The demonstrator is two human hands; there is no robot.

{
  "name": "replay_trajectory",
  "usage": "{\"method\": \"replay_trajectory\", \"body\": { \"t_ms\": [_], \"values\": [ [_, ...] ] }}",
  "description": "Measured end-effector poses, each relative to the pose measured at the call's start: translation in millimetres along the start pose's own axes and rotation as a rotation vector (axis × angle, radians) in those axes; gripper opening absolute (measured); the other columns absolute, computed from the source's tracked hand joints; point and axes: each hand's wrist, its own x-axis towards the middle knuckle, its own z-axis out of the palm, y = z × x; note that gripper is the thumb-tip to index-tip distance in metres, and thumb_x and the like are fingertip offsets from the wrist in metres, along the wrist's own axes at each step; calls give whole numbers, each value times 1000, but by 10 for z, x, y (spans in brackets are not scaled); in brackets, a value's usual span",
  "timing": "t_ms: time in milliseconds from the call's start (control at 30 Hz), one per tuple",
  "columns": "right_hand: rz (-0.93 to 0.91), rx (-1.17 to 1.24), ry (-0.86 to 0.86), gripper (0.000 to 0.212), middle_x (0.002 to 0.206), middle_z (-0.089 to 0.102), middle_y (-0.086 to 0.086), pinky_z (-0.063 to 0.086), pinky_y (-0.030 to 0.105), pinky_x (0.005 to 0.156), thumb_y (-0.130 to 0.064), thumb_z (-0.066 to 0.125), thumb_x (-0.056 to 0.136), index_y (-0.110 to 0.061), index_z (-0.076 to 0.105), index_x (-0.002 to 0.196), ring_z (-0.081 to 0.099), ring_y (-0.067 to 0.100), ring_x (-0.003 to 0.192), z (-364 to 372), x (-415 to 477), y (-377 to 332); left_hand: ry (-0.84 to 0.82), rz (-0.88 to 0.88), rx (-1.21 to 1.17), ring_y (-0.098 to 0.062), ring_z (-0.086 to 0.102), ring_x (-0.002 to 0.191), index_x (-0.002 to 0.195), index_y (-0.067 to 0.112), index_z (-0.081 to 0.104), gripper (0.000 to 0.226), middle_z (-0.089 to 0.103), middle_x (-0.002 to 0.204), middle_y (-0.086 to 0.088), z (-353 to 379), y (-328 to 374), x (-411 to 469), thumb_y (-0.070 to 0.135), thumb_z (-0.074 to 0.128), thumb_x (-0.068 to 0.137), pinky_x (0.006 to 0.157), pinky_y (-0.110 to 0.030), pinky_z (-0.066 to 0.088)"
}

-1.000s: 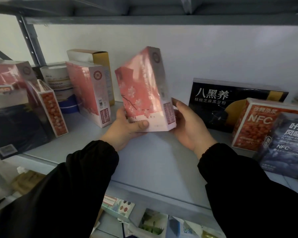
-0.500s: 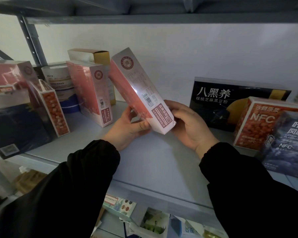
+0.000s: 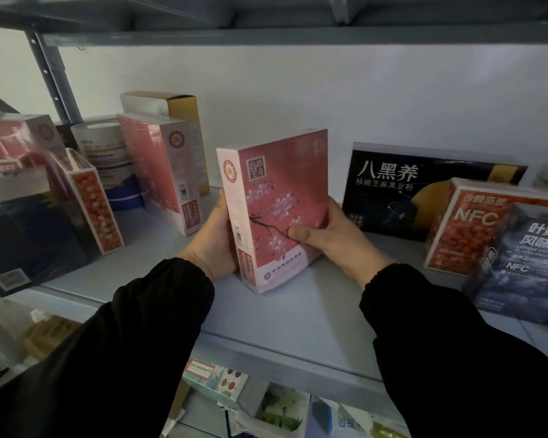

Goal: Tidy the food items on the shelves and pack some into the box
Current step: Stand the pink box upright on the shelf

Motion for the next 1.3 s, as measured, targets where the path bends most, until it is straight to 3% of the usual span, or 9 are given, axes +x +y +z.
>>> {"method": "replay_trajectory", "body": {
  "t_ms": [133,233,300,400,467,533,667,800,1300],
  "values": [
    [39,-130,12,82,124,71,-12,51,23,99,-35,96,68,-30,53,137,67,6,116,-14,-33,-25,174,45,31,-37,69,120,133,21,68,68,71,131,-14,-19,16,7,73,48,95,106,-51,50],
    [32,-253,87,79,121,68,-16,49,24,98,-33,92,77,-30,48,142,64,2,111,-4,-43,-40,350,142,153,-26,74,109,120,29,73,52,77,118,-5,-67,28,-67,67,46,98,97,-48,56],
    [39,-289,142,79,117,64,-19,48,21,97,-31,89,81,-29,43,146,62,0,107,8,-29,-29,408,245,545,-22,72,107,107,31,71,35,77,112,2,-146,-23,-127,54,46,98,98,-47,56],
    [41,-358,183,75,110,60,-22,43,5,79,-28,83,89,-28,38,149,57,-8,96,23,11,-25,374,270,1202,-27,60,111,108,20,53,24,58,120,-4,-357,-88,-206,40,58,97,97,-39,48],
    [34,-433,184,76,120,60,-15,43,15,87,-25,78,94,-26,32,154,57,2,105,63,58,-29,216,355,1695,-31,57,109,101,18,52,39,56,111,-4,-427,-104,-310,55,51,88,94,-40,44],
    [42,-525,181,71,130,61,-4,40,23,93,-21,72,98,-21,30,154,56,11,116,103,141,-11,13,329,1919,-28,52,124,112,23,57,63,58,123,0,-387,-115,-407,70,30,81,102,-44,39],
    [93,-611,191,60,139,62,4,39,26,90,-23,66,101,-19,33,151,59,25,126,149,340,37,-106,41,1914,-17,13,157,159,46,23,95,19,169,15,-335,-103,-433,84,9,73,123,-55,13],
    [107,-621,220,60,140,62,3,39,26,89,-24,66,102,-18,34,152,59,25,126,138,491,63,-113,18,1933,-17,6,159,161,49,14,90,10,172,16,-319,-93,-427,84,12,78,124,-56,8],
    [109,-635,242,49,139,63,5,44,30,90,-26,64,102,-15,45,145,62,27,122,100,668,153,-39,43,1857,-13,14,158,159,48,27,73,21,169,19,-299,-80,-454,75,25,91,126,-54,11]
  ]
}}
